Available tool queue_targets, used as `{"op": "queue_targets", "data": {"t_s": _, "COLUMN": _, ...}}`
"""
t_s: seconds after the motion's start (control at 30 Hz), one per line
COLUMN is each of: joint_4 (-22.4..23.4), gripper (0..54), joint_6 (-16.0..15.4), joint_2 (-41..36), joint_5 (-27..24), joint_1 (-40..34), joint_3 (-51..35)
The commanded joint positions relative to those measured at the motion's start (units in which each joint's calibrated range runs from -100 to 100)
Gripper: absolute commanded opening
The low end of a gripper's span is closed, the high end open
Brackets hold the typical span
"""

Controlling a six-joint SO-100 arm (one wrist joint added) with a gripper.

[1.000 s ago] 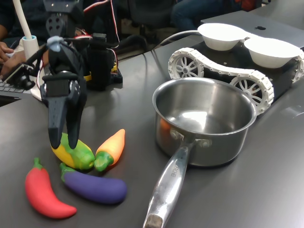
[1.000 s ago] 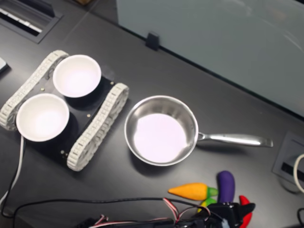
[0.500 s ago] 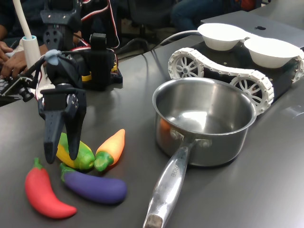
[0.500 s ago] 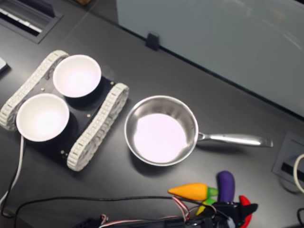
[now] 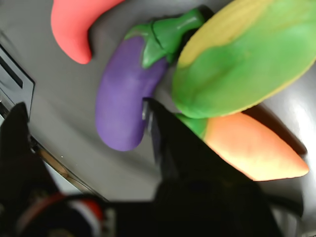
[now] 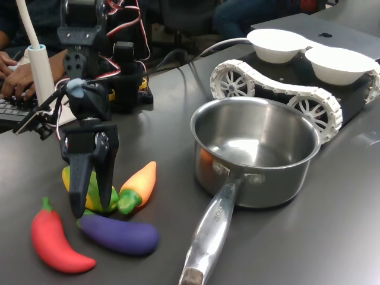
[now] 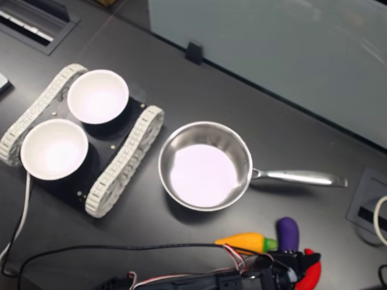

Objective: Pick up the brinjal and place them in the pan

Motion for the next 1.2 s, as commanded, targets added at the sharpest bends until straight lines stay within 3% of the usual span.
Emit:
{"op": "queue_targets", "data": {"t_s": 0.0, "joint_4": -0.6, "gripper": 35.5, "joint_6": -1.0, "joint_2": -0.3, "joint_5": -1.1, "joint_1": -0.6, "joint_3": -5.7}}
{"op": "queue_targets", "data": {"t_s": 0.83, "joint_4": -1.5, "gripper": 33.7, "joint_6": -4.7, "joint_2": 8.6, "joint_5": -0.8, "joint_1": 2.5, "joint_3": -12.1}}
{"op": "queue_targets", "data": {"t_s": 1.17, "joint_4": 1.1, "gripper": 32.9, "joint_6": -6.9, "joint_2": 11.1, "joint_5": -0.7, "joint_1": 1.2, "joint_3": -13.5}}
